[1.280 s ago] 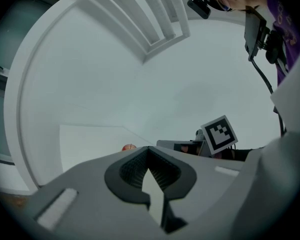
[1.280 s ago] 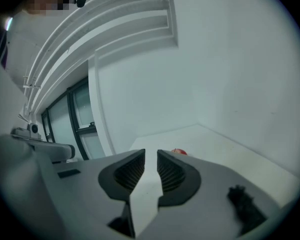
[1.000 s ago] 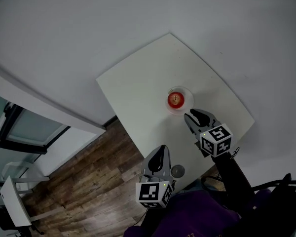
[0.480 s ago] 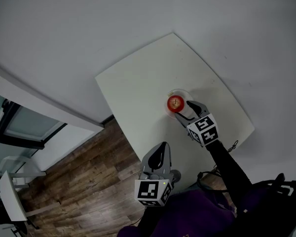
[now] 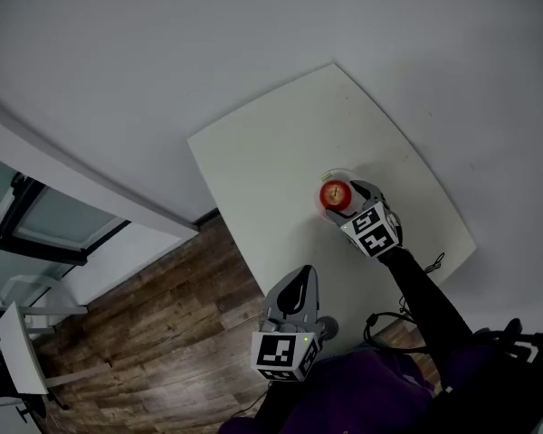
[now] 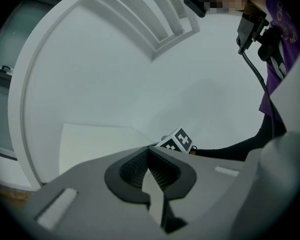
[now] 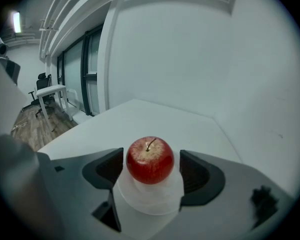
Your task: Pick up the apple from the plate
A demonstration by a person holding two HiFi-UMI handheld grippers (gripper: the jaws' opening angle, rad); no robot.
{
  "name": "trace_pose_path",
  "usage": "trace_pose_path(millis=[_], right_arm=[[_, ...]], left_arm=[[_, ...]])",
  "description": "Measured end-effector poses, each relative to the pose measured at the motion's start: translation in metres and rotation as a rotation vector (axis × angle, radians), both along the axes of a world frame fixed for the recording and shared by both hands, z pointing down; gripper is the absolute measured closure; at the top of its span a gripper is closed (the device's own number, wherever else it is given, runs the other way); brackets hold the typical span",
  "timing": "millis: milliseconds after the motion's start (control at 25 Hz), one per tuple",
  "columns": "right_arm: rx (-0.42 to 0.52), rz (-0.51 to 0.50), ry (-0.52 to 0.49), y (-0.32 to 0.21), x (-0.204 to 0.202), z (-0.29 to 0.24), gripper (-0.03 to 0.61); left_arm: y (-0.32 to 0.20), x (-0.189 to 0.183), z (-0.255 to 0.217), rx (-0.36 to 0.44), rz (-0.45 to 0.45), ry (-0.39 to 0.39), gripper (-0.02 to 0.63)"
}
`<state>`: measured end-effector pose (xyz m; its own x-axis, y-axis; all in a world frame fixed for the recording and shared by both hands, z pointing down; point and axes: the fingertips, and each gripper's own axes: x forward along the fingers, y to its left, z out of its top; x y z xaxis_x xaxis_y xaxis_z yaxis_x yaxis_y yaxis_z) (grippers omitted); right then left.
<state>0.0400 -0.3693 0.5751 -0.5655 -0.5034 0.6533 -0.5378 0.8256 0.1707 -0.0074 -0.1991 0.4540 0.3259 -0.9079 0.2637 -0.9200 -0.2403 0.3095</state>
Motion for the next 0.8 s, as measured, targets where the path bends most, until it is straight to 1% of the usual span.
trace_pose_path(millis=[160, 440, 640, 800], right_arm=[[-0.032, -0.020, 0.027, -0.004, -0.003, 0.007, 0.238], [-0.037, -0.091, 0.080, -0.003, -0.012, 0.015, 0.236], [-0.028, -0.095, 0.079, 0.001, -0.008, 0.019, 0.238], [-0.005, -0.078, 0.070, -0.003, -0.007, 0.014, 0.238]], left_arm=[[0.001, -0.003, 0.003, -0.011, 0.003, -0.001, 0.607], [0.002, -0.001, 0.006, -0.018, 0.019, 0.003, 0.607], [0.009, 0.003, 0.013, -0.039, 0.021, 0.007, 0.607], [0.007, -0.002, 0.012, -0.038, 0.011, 0.004, 0.607]])
